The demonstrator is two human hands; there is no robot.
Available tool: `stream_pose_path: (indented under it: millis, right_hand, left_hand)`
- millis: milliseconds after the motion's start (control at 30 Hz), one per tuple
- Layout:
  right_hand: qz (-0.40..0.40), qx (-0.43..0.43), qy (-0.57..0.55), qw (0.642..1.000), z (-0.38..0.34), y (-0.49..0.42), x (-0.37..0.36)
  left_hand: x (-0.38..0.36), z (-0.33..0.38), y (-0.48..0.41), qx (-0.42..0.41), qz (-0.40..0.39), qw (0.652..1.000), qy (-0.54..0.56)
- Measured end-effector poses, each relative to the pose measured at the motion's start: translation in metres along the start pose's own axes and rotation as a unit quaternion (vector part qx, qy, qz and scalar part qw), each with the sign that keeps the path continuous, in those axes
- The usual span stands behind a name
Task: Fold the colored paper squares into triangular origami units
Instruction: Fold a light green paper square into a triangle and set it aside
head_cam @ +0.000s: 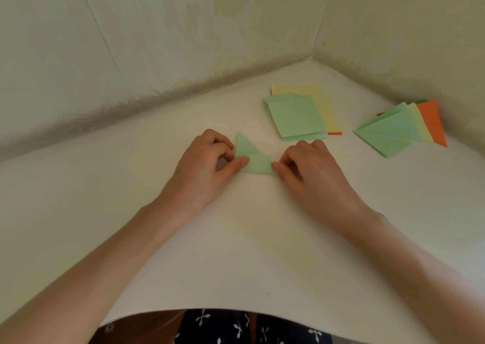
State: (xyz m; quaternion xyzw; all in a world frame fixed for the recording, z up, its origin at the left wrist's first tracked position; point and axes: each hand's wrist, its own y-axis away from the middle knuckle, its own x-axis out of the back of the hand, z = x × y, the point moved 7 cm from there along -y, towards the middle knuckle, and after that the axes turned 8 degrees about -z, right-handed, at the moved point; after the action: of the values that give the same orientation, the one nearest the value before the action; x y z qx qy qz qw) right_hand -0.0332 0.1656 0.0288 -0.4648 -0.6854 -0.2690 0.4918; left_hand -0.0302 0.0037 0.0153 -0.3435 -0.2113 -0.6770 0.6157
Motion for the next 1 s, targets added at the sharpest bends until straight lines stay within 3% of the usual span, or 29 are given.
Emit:
stream_pose_path:
  millis: [167, 367, 467, 533, 600, 800, 900, 1000]
  right_hand:
    - [0.034, -0.022, 0.060, 0.997, -0.003, 0.002, -0.001]
    - [-0.010, -0.063, 0.065, 0.996, 0.005, 0.000, 0.000]
    - [-0.028, -0.078, 0.040, 0.996, 0.009, 0.000, -0.002]
    - [-0.028, -0.073, 0.027, 0.997, 0.008, 0.002, -0.003]
    - [-0.030, -0.066, 0.011, 0.997, 0.007, 0.003, -0.004]
    - [-0.056, -0.030, -0.069, 0.996, 0.010, 0.007, -0.002]
    - [0.013, -0.014, -0.081, 0.996, 0.010, 0.009, 0.004]
    - [0.062, 0.062, 0.008, 0.996, -0.002, 0.010, 0.008]
  left_hand:
    - [0.001, 0.000, 0.000, 0.008, 0.034, 0.998, -0.061]
    - [0.001, 0.007, 0.002, -0.036, 0.028, 0.993, -0.109]
    - [-0.001, 0.023, 0.006, -0.131, 0.031, 0.977, -0.166]
    - [-0.012, 0.033, 0.010, -0.228, -0.003, 0.952, -0.203]
    - [-0.018, 0.031, 0.012, -0.267, -0.045, 0.941, -0.201]
    - [-0.017, 0.028, 0.019, -0.261, -0.082, 0.946, -0.172]
    - [-0.018, 0.028, 0.019, -0.258, -0.087, 0.945, -0.180]
    - [-0.019, 0.027, 0.021, -0.255, -0.099, 0.943, -0.190]
